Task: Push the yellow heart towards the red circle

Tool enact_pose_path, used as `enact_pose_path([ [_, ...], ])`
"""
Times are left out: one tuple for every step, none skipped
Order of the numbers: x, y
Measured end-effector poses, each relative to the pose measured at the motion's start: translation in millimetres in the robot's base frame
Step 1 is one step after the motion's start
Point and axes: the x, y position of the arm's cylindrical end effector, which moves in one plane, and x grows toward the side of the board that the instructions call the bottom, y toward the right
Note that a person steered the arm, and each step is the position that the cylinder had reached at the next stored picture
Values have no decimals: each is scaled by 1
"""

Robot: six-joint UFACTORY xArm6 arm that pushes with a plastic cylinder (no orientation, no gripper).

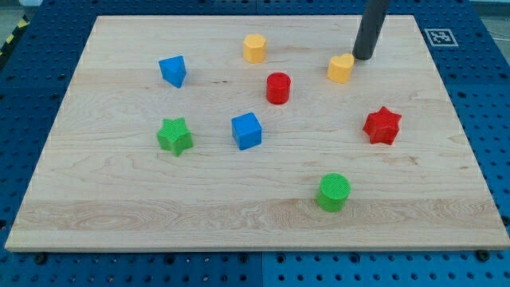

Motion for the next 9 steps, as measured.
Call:
enact_pose_path([
  [0, 0],
  [13, -2],
  [13, -2],
  [14, -14],
  [12, -39],
  [13, -61],
  [18, -79],
  [28, -93],
  [50, -91],
])
